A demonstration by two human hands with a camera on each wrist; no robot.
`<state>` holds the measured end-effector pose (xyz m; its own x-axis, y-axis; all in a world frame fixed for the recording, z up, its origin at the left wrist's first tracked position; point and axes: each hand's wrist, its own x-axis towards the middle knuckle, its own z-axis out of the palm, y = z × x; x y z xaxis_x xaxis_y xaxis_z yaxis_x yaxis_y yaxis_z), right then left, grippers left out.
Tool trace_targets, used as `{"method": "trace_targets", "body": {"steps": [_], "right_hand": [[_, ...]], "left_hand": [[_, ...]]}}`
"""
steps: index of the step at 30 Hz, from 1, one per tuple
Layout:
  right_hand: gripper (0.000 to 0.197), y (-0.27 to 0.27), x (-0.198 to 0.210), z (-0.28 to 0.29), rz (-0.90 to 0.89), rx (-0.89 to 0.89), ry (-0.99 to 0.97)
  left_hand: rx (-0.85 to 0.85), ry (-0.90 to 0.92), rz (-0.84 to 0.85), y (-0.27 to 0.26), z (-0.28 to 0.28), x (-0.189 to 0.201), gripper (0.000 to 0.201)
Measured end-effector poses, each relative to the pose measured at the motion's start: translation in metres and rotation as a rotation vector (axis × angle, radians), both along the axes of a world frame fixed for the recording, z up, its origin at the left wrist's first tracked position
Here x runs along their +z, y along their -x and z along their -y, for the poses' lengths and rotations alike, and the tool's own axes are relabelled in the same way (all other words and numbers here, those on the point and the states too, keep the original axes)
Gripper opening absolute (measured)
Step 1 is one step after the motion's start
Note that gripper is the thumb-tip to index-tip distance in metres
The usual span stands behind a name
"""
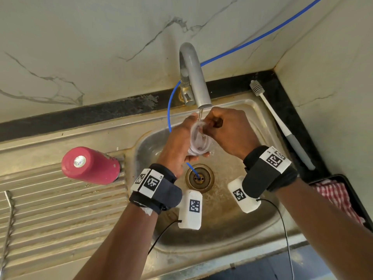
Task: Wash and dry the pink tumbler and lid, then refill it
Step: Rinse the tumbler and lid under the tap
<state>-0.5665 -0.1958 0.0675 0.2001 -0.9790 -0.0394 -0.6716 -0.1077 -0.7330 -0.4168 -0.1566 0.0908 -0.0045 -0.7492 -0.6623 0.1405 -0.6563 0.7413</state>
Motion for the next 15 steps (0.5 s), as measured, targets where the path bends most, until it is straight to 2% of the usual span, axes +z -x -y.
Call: {"method": "trace_targets", "body": {"steps": [4, 7, 9, 12, 15], "right_hand": [[0.012, 0.003, -0.011, -0.007, 0.104, -0.114, -0.104], [0.014, 0.001, -0.010, -0.011, 0.039, -0.057, -0.126], [0.017, 0.000, -0.003, -0.007, -0.027, -0.024, -0.082], [0.019, -0.001, 0.007, 0.002, -0.014, -0.018, 0.009], [0.034, -0.007, 0.013, -0.003, -0.048, 0.058, 0.021]], "left_hand": [[0.046, 0.075, 0.018, -0.001, -0.002, -0.003, 0.036], [0.043, 0.088, 0.051, 0.000, -0.003, -0.003, 0.029], [-0.006, 0.095, 0.085, 0.002, -0.003, -0.006, 0.030], [-0.067, 0.097, 0.088, 0.007, -0.004, -0.009, 0.026], [-0.038, 0.085, 0.074, 0.008, -0.002, -0.011, 0.026]]}}
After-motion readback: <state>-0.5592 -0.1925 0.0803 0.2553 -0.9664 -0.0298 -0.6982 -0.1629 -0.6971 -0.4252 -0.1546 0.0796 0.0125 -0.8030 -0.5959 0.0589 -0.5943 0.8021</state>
